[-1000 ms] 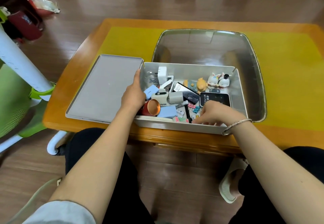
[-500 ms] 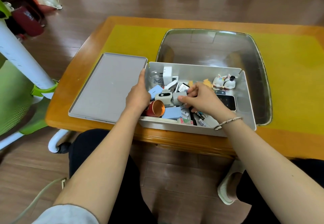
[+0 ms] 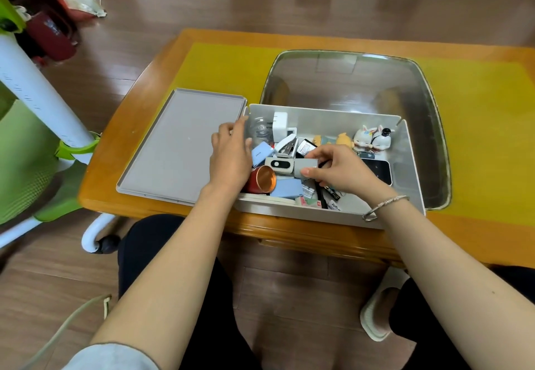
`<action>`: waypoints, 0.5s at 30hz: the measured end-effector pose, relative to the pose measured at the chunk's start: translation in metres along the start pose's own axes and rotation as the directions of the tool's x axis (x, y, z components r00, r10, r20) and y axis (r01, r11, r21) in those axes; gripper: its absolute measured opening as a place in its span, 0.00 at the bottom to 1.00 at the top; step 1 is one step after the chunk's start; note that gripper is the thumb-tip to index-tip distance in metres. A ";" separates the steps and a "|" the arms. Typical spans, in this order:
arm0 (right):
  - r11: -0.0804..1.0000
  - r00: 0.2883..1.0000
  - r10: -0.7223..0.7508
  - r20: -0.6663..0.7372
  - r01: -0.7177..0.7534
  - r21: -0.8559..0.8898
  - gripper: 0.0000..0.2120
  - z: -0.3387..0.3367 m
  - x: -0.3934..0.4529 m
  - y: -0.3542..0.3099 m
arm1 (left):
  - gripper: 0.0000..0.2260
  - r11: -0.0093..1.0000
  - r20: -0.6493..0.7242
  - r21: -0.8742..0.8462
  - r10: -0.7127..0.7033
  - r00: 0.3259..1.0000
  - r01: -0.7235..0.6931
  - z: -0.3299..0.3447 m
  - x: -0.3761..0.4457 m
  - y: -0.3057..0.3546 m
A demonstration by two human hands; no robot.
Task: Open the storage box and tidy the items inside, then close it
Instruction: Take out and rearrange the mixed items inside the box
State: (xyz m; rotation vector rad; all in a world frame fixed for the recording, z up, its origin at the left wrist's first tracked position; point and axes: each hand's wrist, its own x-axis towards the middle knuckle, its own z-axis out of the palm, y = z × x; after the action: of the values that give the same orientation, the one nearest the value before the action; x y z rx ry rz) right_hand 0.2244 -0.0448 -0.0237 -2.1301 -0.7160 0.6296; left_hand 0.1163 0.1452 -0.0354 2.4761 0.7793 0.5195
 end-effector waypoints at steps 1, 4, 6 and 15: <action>1.000 1.000 -0.002 0.006 0.002 0.010 0.13 -0.001 -0.001 0.001 | 0.19 0.995 -0.066 0.077 0.074 0.995 -0.069 -0.001 -0.001 0.001; 1.000 1.000 -0.003 0.010 0.003 0.013 0.13 -0.004 -0.003 0.005 | 0.19 0.960 -0.065 0.226 0.187 0.980 -0.168 -0.005 0.001 0.005; 1.000 1.000 -0.003 0.003 0.003 0.022 0.13 -0.005 -0.004 0.006 | 0.20 0.927 0.061 0.325 0.178 0.982 -0.188 -0.009 0.006 0.007; 0.998 0.999 0.047 -0.005 -0.046 0.047 0.17 -0.005 -0.008 0.005 | 0.14 0.899 0.210 0.390 0.125 0.970 -0.201 -0.013 0.016 0.011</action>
State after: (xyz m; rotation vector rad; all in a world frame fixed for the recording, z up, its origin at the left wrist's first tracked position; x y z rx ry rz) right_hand 0.2231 -0.0558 -0.0235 -2.1096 -0.6439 0.6581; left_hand 0.1265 0.1512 -0.0156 2.9467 0.6621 0.1930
